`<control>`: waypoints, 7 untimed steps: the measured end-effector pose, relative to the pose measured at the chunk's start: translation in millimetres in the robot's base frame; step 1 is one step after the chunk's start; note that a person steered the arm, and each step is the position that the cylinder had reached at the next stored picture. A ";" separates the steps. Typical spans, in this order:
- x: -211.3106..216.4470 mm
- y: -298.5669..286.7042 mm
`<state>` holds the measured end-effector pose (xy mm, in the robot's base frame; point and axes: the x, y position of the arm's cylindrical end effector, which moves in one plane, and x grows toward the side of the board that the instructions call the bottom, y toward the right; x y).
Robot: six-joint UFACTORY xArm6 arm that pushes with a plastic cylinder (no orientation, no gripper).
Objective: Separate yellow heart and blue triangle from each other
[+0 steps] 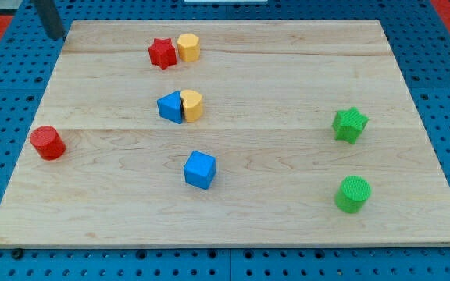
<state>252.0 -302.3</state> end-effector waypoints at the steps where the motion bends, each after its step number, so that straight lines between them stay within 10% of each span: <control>1: 54.2 13.6; 7: 122.9 174.0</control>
<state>374.9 -128.3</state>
